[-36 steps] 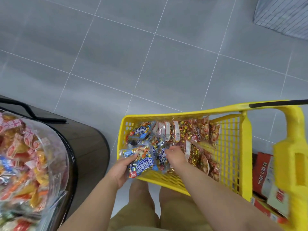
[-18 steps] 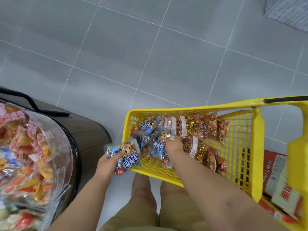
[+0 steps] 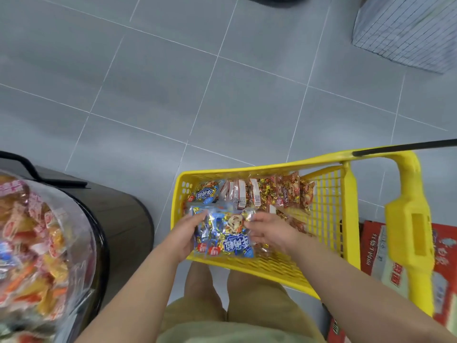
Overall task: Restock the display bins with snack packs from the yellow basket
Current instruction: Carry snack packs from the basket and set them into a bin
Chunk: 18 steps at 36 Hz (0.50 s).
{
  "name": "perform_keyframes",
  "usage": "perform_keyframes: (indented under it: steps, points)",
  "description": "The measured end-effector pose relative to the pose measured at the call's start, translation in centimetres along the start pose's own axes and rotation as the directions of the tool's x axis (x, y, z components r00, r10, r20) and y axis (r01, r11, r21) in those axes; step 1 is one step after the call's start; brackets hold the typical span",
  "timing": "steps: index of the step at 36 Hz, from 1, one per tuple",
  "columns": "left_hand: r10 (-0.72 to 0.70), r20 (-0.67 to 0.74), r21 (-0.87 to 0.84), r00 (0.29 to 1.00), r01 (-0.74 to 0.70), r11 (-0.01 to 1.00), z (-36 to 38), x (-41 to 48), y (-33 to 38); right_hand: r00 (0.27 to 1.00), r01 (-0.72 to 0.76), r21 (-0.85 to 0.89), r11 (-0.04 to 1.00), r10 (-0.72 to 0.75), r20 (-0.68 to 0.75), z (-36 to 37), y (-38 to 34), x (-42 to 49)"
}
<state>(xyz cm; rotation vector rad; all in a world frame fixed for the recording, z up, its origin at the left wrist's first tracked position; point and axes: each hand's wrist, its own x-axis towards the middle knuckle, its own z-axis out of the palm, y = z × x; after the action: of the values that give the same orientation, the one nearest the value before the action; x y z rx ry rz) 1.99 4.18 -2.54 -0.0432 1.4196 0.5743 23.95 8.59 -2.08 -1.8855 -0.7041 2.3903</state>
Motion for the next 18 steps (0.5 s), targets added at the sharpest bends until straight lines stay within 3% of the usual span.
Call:
perform_keyframes:
  steps: [5,8,12,15,18]
  points:
    - [0.022,0.090,-0.060,0.996,-0.016,0.998,-0.9,-0.6,-0.1,1.000,0.015,0.007,1.000,-0.015,-0.011,2.3,0.4,1.6]
    - [0.046,0.050,0.000,0.998,-0.046,0.999,-1.7,-0.6,-0.8,1.000,-0.011,0.041,0.999,0.011,0.003,3.5,0.8,2.5]
    - [0.096,-0.041,0.070,0.995,-0.093,0.993,-2.1,-0.4,-1.9,1.000,0.007,-0.073,0.997,-0.008,-0.007,4.3,1.1,3.8]
    - [0.109,-0.101,0.051,0.989,-0.104,0.993,-2.8,-0.2,-2.5,0.977,0.028,-0.250,0.968,-0.079,-0.197,3.8,1.7,5.2]
    - [0.098,-0.151,0.022,0.984,-0.096,0.995,-3.9,-0.3,-3.0,0.896,-0.126,-0.492,0.861,-0.114,-0.429,2.7,2.9,7.1]
